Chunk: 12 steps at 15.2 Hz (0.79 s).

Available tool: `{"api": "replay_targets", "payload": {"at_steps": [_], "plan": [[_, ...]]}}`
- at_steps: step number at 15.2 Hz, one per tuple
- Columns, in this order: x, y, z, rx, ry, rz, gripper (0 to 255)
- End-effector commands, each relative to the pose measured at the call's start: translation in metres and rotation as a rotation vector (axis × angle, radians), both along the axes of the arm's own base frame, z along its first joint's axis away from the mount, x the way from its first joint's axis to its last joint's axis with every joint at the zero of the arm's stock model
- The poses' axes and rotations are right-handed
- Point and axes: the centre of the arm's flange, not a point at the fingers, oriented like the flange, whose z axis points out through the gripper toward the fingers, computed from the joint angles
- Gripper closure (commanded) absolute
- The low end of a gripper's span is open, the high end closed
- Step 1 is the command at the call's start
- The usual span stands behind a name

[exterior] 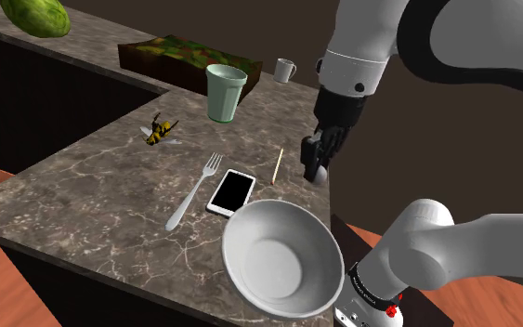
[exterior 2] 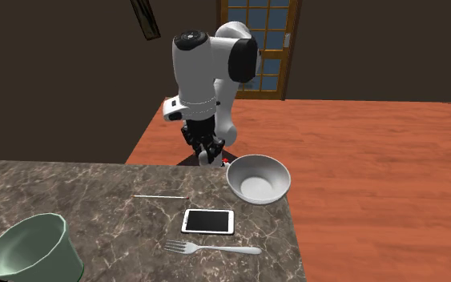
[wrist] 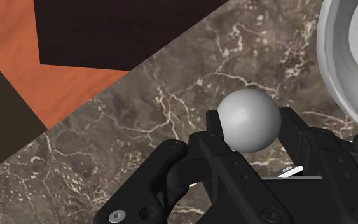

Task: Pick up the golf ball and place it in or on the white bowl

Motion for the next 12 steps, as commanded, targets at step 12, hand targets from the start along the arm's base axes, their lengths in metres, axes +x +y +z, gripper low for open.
{"api": "replay_targets", "payload": {"at_steps": [12], "plan": [[-0.031, 0.042, 0.049, 0.000, 0.000, 0.000, 255]]}}
